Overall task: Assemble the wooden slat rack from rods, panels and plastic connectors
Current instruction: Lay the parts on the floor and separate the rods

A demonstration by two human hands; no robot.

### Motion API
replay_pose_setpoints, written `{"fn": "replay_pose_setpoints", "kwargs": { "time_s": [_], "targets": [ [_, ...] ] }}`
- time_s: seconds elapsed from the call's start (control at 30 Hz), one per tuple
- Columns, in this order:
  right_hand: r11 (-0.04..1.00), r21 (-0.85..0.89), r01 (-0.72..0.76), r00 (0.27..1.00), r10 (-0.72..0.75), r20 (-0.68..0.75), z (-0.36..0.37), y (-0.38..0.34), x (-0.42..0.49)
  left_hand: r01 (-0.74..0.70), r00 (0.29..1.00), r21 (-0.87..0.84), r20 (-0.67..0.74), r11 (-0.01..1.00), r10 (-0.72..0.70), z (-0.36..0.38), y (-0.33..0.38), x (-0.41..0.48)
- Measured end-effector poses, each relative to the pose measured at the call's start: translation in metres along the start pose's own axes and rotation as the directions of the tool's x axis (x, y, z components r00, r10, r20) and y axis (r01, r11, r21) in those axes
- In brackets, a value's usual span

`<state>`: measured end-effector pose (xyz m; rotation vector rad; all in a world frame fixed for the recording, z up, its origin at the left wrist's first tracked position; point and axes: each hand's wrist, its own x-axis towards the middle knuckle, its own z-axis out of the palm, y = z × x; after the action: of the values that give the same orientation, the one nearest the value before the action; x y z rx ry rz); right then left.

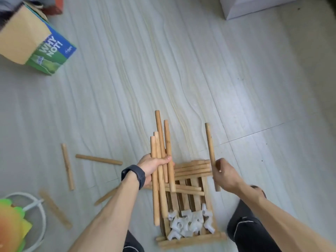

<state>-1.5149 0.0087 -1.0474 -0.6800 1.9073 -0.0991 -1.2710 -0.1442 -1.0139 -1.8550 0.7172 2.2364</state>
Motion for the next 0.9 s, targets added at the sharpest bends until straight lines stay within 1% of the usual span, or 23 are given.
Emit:
{"fn": "replay_pose_setpoints", "kwargs": {
  "time_s": [0.1, 0.13, 0.17, 0.23, 0.33, 0.4, 0.5, 0.6, 0.7, 0.8, 0.9],
  "targets": [
    [0.957, 0.285, 0.047, 0.982, -0.097, 0.163, -0.004, -0.081, -0.065, -0.019, 1.000, 0.011, -0.021, 1.000, 0.020, -0.016, 0.020, -0.052],
    [0.930, 0.363, 0.059, 0.968, -0.143, 0.208, -0.002, -0.107, -0.084, -0.032, 0.999, 0.024, -0.035, 0.999, 0.032, -0.023, 0.027, -0.070],
    [0.916, 0.391, 0.084, 0.957, -0.183, 0.223, 0.001, -0.133, -0.102, -0.041, 0.998, 0.029, -0.039, 0.999, 0.043, -0.030, 0.034, -0.089],
    [0.919, 0.359, 0.164, 0.954, -0.240, 0.179, 0.008, -0.181, -0.136, -0.085, 0.996, 0.017, -0.037, 0.996, 0.086, -0.047, 0.046, -0.127],
    [0.916, 0.299, 0.269, 0.946, -0.309, 0.096, 0.022, -0.247, -0.184, -0.202, 0.972, 0.045, -0.112, 0.978, 0.206, -0.086, 0.060, -0.181],
    [0.914, 0.255, 0.317, 0.938, -0.341, 0.058, 0.035, -0.287, -0.218, -0.251, 0.958, 0.045, -0.133, 0.967, 0.255, -0.120, 0.065, -0.216],
    [0.916, 0.230, 0.330, 0.935, -0.350, 0.050, 0.062, -0.344, -0.259, -0.304, 0.944, 0.044, -0.123, 0.952, 0.308, -0.176, 0.066, -0.267],
    [0.918, 0.226, 0.326, 0.936, -0.347, 0.060, 0.090, -0.393, -0.290, -0.360, 0.918, 0.073, -0.147, 0.930, 0.367, -0.226, 0.063, -0.306],
    [0.913, 0.185, 0.363, 0.922, -0.381, 0.074, 0.109, -0.427, -0.310, -0.356, 0.905, 0.066, -0.224, 0.932, 0.362, -0.262, 0.061, -0.334],
    [0.899, 0.201, 0.390, 0.903, -0.416, 0.107, 0.121, -0.447, -0.325, -0.343, 0.910, 0.041, -0.235, 0.938, 0.343, -0.287, 0.058, -0.351],
    [0.911, 0.174, 0.375, 0.908, -0.398, 0.130, 0.129, -0.457, -0.328, -0.297, 0.912, 0.144, -0.252, 0.944, 0.325, -0.299, 0.063, -0.360]
  ]
}}
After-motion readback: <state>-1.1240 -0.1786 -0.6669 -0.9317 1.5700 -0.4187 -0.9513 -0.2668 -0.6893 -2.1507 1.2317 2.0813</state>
